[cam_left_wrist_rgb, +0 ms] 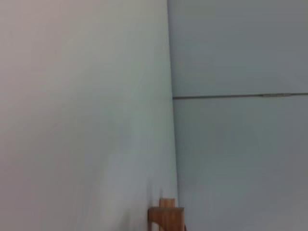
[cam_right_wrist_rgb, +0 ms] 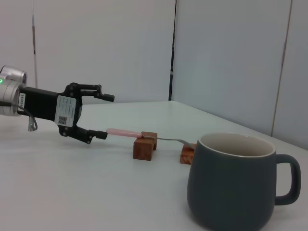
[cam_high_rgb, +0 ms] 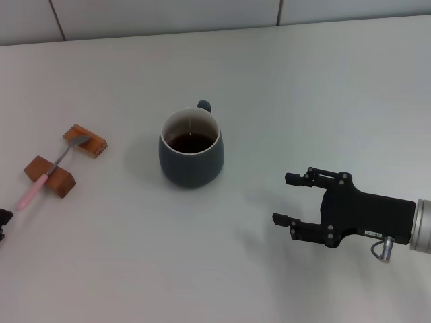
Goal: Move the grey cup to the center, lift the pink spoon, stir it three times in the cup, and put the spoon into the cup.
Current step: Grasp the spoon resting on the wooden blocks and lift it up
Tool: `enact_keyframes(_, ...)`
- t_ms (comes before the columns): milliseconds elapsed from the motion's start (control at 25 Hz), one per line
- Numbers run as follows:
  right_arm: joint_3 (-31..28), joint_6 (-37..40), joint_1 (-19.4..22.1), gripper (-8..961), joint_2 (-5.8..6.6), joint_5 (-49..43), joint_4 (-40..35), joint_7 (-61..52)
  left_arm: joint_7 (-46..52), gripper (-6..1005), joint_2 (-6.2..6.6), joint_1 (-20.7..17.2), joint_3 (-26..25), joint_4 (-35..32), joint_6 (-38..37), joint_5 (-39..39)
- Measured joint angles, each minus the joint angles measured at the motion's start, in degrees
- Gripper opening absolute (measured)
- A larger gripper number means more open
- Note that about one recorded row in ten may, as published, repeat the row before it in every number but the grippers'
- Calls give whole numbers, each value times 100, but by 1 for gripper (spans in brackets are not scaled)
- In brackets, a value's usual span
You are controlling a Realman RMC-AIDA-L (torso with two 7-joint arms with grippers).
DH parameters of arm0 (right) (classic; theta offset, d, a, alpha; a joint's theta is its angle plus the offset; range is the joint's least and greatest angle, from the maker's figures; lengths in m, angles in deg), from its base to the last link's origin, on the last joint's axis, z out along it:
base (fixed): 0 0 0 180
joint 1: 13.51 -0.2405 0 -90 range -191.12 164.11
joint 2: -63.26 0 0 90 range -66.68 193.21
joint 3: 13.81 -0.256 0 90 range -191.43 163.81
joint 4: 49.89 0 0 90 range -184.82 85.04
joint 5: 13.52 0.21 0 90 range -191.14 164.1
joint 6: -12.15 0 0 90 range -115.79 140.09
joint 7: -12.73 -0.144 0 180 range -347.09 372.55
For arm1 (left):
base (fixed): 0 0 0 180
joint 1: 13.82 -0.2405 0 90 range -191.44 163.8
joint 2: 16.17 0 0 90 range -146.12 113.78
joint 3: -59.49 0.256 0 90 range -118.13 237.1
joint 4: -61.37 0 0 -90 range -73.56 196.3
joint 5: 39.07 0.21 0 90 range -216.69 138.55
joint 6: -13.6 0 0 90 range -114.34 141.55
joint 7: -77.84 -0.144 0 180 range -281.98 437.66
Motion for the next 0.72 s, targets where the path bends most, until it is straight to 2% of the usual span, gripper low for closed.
enact_keyframes(720, 0, 28, -13, 743, 0, 1, 0, -65, 169, 723, 10, 156, 25, 287, 115, 256)
